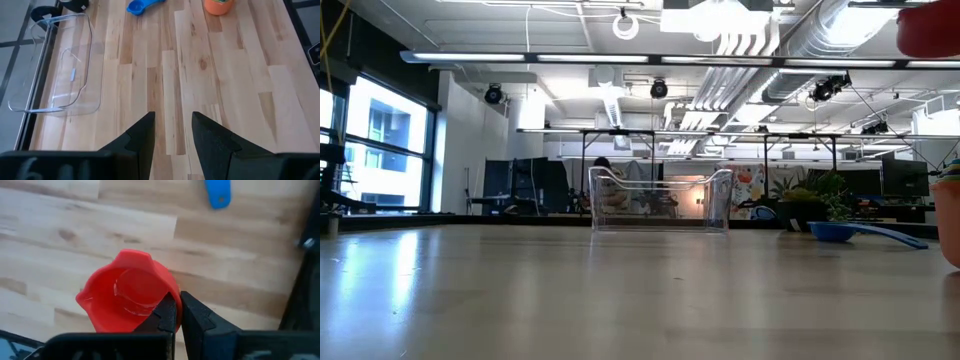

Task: Nest measuring cups in basket
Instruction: Stack the red measuring cup on top of the other sky blue measuring cup

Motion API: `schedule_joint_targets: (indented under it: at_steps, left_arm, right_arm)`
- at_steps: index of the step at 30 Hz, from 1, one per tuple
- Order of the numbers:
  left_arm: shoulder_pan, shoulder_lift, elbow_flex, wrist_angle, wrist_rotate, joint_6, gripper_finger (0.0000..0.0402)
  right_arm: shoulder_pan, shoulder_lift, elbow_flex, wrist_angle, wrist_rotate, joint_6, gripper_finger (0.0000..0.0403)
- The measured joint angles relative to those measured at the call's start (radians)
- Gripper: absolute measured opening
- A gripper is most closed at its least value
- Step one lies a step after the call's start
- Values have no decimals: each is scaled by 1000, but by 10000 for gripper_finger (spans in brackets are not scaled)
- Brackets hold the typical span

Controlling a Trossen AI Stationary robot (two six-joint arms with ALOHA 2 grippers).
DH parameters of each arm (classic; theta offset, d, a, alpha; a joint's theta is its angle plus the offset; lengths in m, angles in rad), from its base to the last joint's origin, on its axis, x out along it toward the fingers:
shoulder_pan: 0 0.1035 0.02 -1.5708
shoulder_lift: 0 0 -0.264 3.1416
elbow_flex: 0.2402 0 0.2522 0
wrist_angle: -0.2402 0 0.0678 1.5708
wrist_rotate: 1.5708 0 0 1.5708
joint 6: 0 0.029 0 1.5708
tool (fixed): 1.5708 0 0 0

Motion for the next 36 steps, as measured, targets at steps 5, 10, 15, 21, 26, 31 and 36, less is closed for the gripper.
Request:
schedule_joint_targets:
  at_steps: [5,10,15,21,26,31,36]
  left_arm:
    - [0,9,0,2,0,-2,117]
    - [0,19,0,2,0,-3,117]
    - [0,22,0,1,0,-20,117]
    - [0,22,0,0,0,-29,117]
    - [0,22,0,0,0,-29,117]
    - [0,22,0,0,0,-29,117]
    - [0,22,0,0,1,-28,117]
  right_arm:
    - [-15,-77,-21,-78,19,-9,4]
    - [-14,-218,-200,71,18,26,4]
    - [-14,-272,-323,240,22,44,4]
    - [-14,-212,-349,397,15,44,4]
    - [-14,-107,-296,418,-52,45,4]
    - [-10,5,-250,466,-114,44,4]
    - [-10,83,-246,497,-200,51,4]
